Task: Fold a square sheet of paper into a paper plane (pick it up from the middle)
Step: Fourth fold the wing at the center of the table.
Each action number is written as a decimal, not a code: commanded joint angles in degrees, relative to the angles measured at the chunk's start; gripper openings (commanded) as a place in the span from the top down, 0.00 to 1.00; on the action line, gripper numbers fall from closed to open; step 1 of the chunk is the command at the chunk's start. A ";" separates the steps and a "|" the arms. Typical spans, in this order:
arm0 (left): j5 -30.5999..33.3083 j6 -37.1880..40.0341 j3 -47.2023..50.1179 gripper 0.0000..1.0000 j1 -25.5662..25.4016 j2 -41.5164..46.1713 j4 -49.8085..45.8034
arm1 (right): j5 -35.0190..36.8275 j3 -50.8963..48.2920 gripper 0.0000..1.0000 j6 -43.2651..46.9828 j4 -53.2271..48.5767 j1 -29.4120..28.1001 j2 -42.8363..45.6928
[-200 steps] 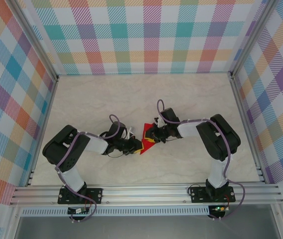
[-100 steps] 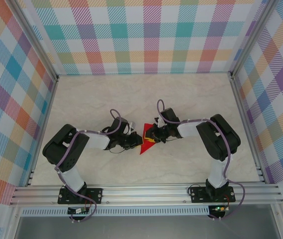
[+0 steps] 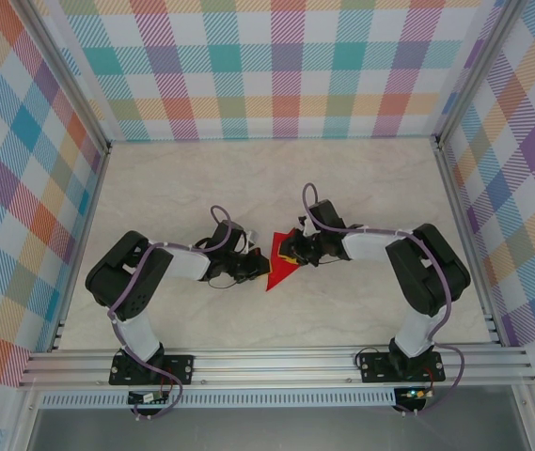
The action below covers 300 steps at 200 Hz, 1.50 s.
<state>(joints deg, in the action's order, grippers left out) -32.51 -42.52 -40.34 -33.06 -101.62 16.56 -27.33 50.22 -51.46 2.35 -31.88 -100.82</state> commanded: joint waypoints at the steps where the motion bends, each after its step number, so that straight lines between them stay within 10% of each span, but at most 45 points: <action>1: 0.27 1.64 -1.02 0.99 0.34 -2.08 -3.01 | 0.97 -1.50 0.80 -0.01 -0.45 0.31 0.76; 54: -1.07 3.86 -2.41 0.99 0.36 -2.57 -4.77 | -6.50 0.66 0.80 -2.06 6.17 -0.11 -3.06; 203: -0.80 6.14 -3.74 1.00 0.36 -2.96 -8.29 | 7.11 1.41 0.82 -2.96 -3.37 0.41 -5.11; 300: -0.08 5.22 -3.96 1.00 0.37 -4.37 -8.73 | -3.85 5.55 0.81 -0.38 0.08 0.06 -5.54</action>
<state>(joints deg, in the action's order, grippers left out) -34.15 -37.87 -44.10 -33.06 -103.46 11.92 -29.43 54.11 -53.12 2.04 -31.83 -105.80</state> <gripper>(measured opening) 0.046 0.191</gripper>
